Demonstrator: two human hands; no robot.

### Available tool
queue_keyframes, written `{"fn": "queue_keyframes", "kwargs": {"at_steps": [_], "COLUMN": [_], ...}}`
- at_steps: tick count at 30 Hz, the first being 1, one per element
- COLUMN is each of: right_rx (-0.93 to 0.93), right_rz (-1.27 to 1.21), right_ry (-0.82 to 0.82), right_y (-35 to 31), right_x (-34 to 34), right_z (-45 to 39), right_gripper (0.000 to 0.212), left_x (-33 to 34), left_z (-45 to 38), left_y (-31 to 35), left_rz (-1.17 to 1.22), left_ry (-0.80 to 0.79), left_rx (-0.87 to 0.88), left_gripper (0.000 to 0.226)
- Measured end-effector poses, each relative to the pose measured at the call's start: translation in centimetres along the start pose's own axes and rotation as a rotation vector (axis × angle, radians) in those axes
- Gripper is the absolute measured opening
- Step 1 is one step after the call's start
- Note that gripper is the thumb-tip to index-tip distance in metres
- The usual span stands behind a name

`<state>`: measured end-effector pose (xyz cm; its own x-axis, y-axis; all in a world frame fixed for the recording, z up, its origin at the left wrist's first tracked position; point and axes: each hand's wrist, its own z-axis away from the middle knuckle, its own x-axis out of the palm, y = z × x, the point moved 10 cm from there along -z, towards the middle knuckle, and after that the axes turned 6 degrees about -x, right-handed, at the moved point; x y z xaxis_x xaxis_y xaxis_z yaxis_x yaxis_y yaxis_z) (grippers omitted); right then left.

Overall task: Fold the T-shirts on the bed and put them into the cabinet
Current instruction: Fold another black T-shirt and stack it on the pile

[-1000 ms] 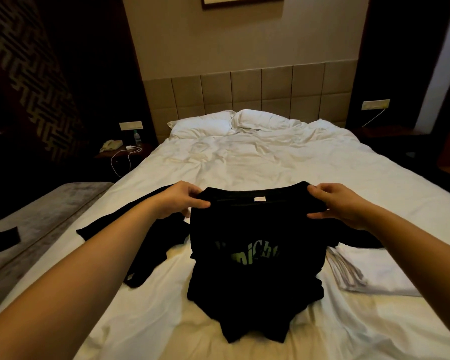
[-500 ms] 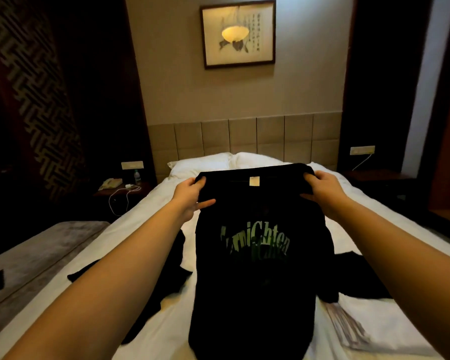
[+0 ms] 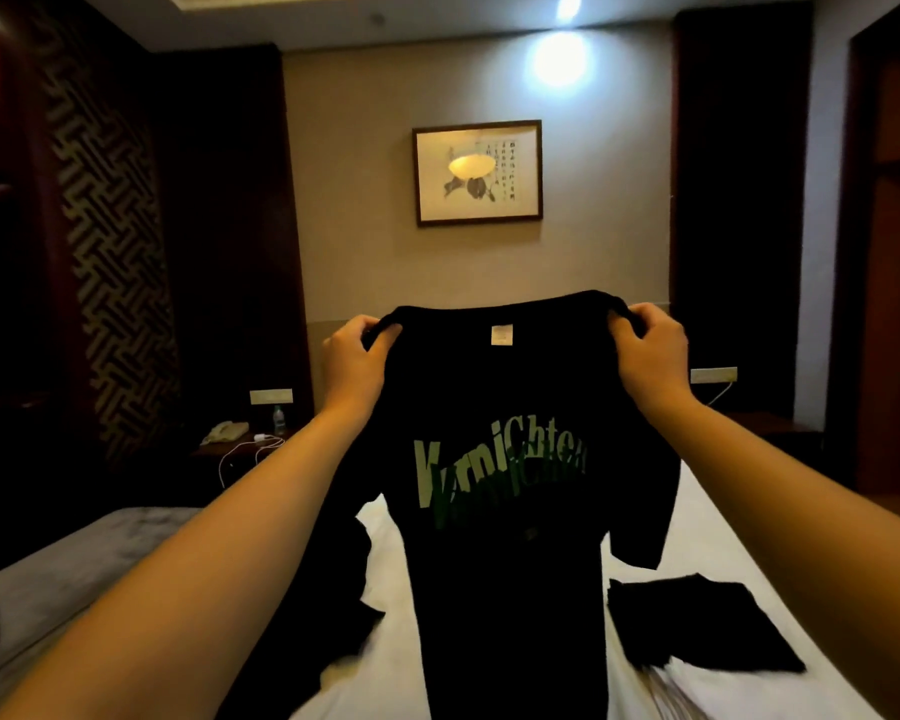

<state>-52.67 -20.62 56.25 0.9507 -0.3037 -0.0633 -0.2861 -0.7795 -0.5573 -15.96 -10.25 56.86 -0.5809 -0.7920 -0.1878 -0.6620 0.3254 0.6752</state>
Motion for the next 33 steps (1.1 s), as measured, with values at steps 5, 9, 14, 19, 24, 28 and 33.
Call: {"fn": "queue_keyframes", "kwargs": {"at_steps": [5, 9, 14, 19, 24, 28, 33], "right_rx": [-0.146, -0.322, -0.419, -0.455, -0.431, -0.364, -0.242], "right_rz": [0.073, 0.122, 0.110, 0.154, 0.244, 0.290, 0.332], "right_ry": [0.099, 0.237, 0.338, 0.363, 0.295, 0.182, 0.044], "right_y": [-2.9, -5.4, -7.6, -7.5, -3.8, 1.0, 7.4], "right_x": [-2.2, -4.7, -7.1, -7.1, -4.7, -1.8, 0.9], "right_z": [3.4, 6.2, 7.4, 7.9, 10.2, 14.2, 19.2], "right_gripper": [0.024, 0.028, 0.036, 0.033, 0.034, 0.035, 0.038], "left_x": [-2.4, -4.8, -6.8, -7.3, -5.5, -2.9, 0.8], "left_z": [3.3, 6.2, 8.0, 8.7, 9.5, 11.3, 14.2], "left_y": [2.3, 4.2, 6.7, 7.2, 2.6, -3.9, -11.9], "left_rz": [-0.006, -0.035, -0.106, -0.205, -0.251, -0.287, -0.351], "left_ry": [0.088, 0.250, 0.346, 0.425, 0.341, 0.216, 0.043], "left_rx": [0.135, 0.281, 0.410, 0.463, 0.389, 0.264, 0.105], "left_gripper": [0.020, 0.034, 0.039, 0.032, 0.025, 0.024, 0.025]}}
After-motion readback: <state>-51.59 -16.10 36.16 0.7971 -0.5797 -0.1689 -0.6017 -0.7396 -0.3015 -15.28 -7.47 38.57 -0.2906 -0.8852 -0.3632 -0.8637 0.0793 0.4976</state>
